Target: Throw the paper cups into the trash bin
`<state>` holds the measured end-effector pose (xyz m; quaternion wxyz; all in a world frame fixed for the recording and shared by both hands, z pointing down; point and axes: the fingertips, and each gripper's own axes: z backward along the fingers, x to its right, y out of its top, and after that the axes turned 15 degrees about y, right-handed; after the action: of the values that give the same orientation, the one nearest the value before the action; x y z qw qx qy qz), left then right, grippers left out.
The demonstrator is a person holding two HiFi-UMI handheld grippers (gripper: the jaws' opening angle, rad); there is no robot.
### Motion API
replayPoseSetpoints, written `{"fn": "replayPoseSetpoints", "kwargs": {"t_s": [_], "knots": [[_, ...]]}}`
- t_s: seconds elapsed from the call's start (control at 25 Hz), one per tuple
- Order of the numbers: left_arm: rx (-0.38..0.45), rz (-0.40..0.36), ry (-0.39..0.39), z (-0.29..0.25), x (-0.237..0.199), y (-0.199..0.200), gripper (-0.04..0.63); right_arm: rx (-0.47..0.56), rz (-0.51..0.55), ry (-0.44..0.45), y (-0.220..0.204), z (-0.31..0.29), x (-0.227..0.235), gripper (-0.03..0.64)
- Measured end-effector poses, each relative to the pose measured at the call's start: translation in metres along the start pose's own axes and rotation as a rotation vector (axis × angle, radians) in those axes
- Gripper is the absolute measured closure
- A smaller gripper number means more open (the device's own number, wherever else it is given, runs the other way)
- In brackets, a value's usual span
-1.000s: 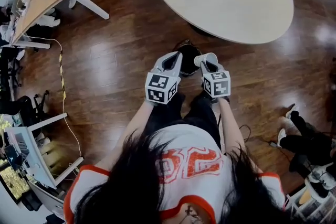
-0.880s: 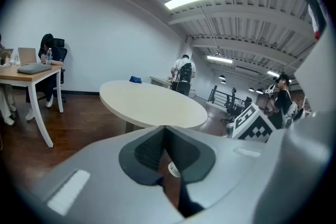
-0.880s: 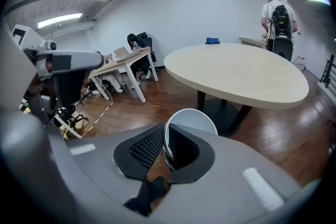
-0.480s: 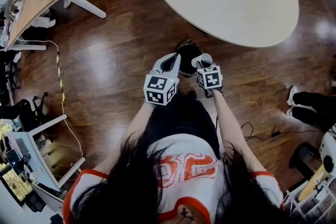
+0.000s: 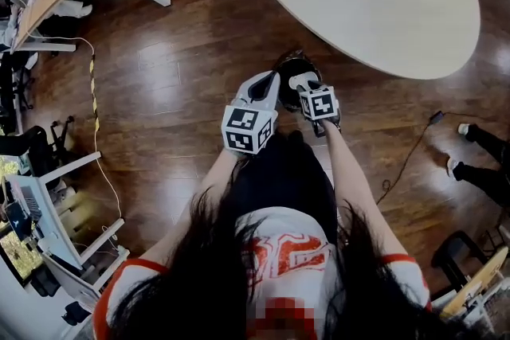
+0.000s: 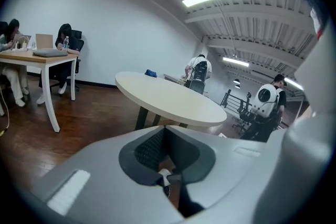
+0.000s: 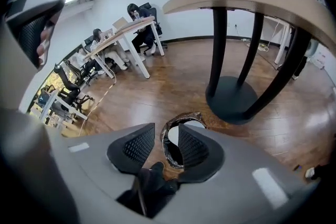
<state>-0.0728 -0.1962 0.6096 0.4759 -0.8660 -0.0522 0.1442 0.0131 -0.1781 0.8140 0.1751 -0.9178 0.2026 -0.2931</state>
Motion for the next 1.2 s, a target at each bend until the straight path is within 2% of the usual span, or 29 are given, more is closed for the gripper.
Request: {"fn": "replayPoseSetpoints", "kwargs": {"t_s": [0.24, 0.4, 0.52, 0.56, 1.04, 1.2], "knots": [[0.001, -0.001, 0.025, 0.014, -0.010, -0.007, 0.595, 0.029, 0.002, -0.004, 0.007, 0.001, -0.010, 0.490], [0.004, 0.002, 0.039, 0.024, -0.010, -0.003, 0.595, 0.136, -0.044, -0.008, 0.018, 0.027, -0.019, 0.528], [0.012, 0.008, 0.039, 0.032, -0.009, 0.000, 0.595, 0.219, -0.090, -0.035, 0.023, 0.052, -0.024, 0.607], [0.015, 0.008, 0.037, 0.034, -0.008, 0.001, 0.595, 0.248, -0.100, -0.038, 0.026, 0.060, -0.027, 0.615], [0.028, -0.029, -0.007, 0.050, 0.009, 0.013, 0.595, 0.529, -0.134, -0.007, 0.069, 0.150, -0.086, 0.615], [0.041, -0.017, -0.021, 0.051, 0.018, 0.025, 0.595, 0.633, -0.128, 0.021, 0.086, 0.189, -0.109, 0.615]]}}
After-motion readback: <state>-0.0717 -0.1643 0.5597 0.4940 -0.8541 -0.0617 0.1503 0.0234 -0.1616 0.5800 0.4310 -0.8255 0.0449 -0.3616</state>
